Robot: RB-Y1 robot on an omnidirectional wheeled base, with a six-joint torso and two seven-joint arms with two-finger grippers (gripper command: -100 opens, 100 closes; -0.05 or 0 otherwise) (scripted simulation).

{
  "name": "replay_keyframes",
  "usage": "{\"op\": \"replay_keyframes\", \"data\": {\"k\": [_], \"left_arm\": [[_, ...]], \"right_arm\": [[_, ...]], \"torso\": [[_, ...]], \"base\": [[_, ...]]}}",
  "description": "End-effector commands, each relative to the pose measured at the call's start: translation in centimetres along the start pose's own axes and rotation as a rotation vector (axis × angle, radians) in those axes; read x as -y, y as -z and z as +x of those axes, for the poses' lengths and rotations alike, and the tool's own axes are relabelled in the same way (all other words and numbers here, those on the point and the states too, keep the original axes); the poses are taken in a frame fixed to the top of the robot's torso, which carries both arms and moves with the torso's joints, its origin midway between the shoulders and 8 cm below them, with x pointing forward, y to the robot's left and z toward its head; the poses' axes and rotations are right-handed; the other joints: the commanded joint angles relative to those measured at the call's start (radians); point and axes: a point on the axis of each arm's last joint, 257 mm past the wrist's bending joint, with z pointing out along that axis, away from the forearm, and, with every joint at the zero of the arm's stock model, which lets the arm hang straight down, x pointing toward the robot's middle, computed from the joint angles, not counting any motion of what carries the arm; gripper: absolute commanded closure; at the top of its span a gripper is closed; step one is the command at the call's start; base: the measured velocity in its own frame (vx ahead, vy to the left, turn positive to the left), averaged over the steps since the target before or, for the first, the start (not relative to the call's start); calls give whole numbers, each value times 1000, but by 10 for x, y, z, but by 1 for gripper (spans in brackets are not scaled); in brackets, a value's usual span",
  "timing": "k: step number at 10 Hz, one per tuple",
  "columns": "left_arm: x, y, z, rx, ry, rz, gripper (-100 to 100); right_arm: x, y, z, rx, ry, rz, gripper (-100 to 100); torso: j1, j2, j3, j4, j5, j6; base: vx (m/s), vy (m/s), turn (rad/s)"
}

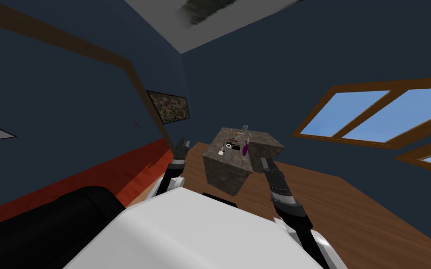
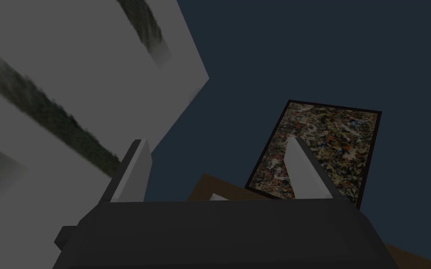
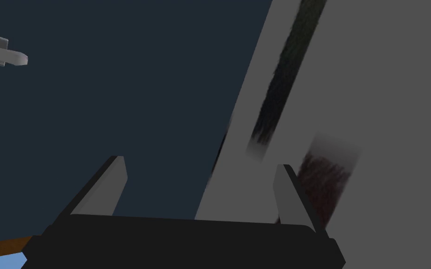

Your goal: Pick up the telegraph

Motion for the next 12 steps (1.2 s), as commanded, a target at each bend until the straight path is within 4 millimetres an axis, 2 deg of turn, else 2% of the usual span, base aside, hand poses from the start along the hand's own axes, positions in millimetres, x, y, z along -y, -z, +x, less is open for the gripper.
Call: {"op": "replay_keyframes", "data": {"k": [1,2,3,4,5,6,7,8,9,10,11,12], "left_arm": [[0,0,0,0,0,0,0],[0,0,0,0,0,0,0],[0,0,0,0,0,0,0],[0,0,0,0,0,0,0],[0,0,0,0,0,0,0],[0,0,0,0,0,0,0],[0,0,0,0,0,0,0],[0,0,0,0,0,0,0],[0,0,0,0,0,0,0],[0,0,0,0,0,0,0],[0,0,0,0,0,0,0],[0,0,0,0,0,0,0]], "right_arm": [[15,10,8,-60,32,29,-100],[29,20,14,-104,58,57,-100],[29,20,15,-123,66,56,-100],[43,31,21,-169,94,85,-100],[43,32,21,-182,100,84,-100],[59,44,26,-234,132,115,-100],[59,45,26,-244,137,114,-100],[74,59,30,-299,172,146,-100],[74,59,30,-308,176,145,-100],[90,74,32,-362,211,178,-100],[90,75,32,-375,218,176,-100],[107,91,33,-431,256,210,-100]], "torso": [[0,0,0,0,0,0],[1,0,0,0,0,0],[1,2,1,0,0,0],[0,0,0,0,0,0],[2,1,0,0,0,0],[1,-1,0,0,0,0],[1,-1,-1,0,0,0],[1,-2,-1,0,0,0],[1,-2,-1,0,0,0],[1,-2,-1,0,0,0],[2,-2,-1,0,0,0],[1,-3,-2,-1,0,0]], "base": [[-108,27,97],[-144,28,153],[-111,17,35],[-120,42,71],[-89,31,56],[-87,34,129],[-73,26,51],[-93,36,108],[-76,37,62],[-78,53,109],[-58,40,69],[-67,51,154]]}}
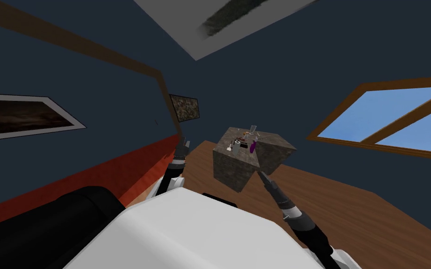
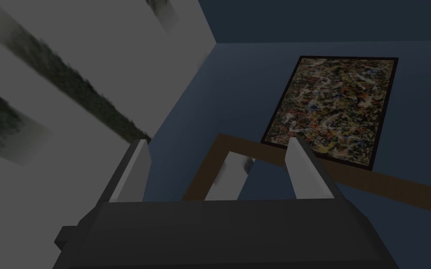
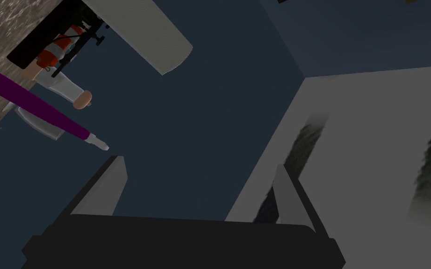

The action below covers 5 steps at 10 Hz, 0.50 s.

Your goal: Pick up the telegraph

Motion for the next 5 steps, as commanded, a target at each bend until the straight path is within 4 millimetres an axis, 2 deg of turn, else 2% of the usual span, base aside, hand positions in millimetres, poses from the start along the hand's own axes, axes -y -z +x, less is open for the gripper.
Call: {"op": "replay_keyframes", "data": {"k": [1,2,3,4,5], "left_arm": [[0,0,0,0,0,0,0],[0,0,0,0,0,0,0],[0,0,0,0,0,0,0],[0,0,0,0,0,0,0],[0,0,0,0,0,0,0]], "right_arm": [[12,6,5,-41,28,15,-100],[29,18,14,-102,70,47,-100],[31,19,14,-111,75,49,-100],[49,33,22,-172,117,84,-100],[50,34,21,-182,124,83,-100]], "torso": [[0,0,0,0,0,0],[-1,-1,0,0,0,0],[0,-1,0,0,0,0],[0,-1,-1,0,0,0],[0,-1,-1,0,0,0]], "base": [[-53,39,58],[-62,57,156],[-48,47,62],[-47,55,134],[-40,48,70]]}}
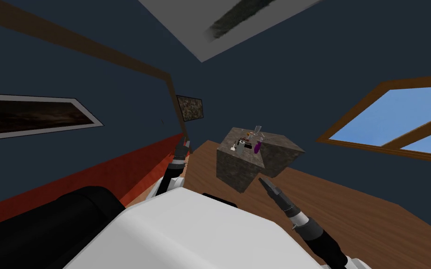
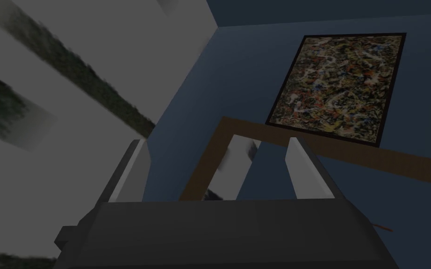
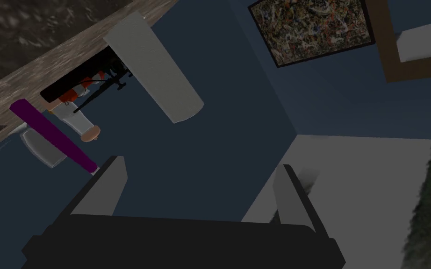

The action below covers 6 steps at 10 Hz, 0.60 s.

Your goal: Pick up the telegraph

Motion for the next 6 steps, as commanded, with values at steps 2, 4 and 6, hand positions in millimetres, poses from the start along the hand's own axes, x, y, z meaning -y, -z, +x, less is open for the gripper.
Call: {"op": "replay_keyframes", "data": {"k": [2,4,6], "left_arm": [[0,0,0,0,0,0,0],[0,0,0,0,0,0,0],[0,0,0,0,0,0,0]], "right_arm": [[23,15,10,-85,62,39,-100],[44,31,17,-157,116,74,-100],[65,47,22,-229,172,110,-100]], "torso": [[1,0,0,0,0,-1],[1,-1,-1,0,0,0],[1,-1,-1,0,0,-1]], "base": [[-40,60,114],[-22,66,129],[-18,58,127]]}}
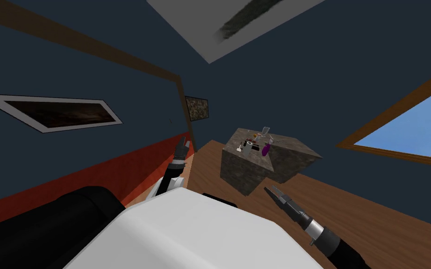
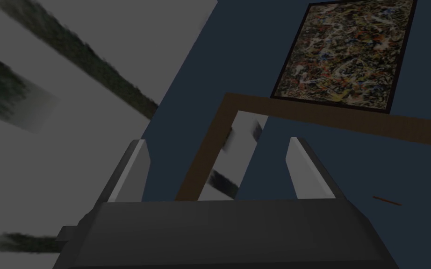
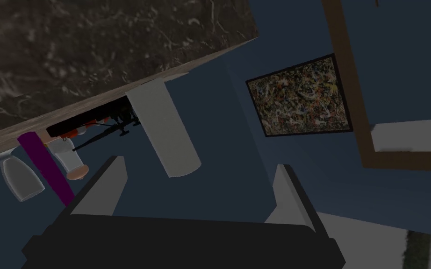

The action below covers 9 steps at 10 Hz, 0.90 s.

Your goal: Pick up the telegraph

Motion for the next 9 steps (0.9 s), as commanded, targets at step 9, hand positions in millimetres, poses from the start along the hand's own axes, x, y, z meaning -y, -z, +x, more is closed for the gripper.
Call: {"op": "replay_keyframes", "data": {"k": [9], "left_arm": [[0,0,0,0,0,0,0]], "right_arm": [[111,83,21,-353,309,175,-100]], "torso": [[0,-3,-2,-1,0,0]], "base": [[21,59,134]]}}
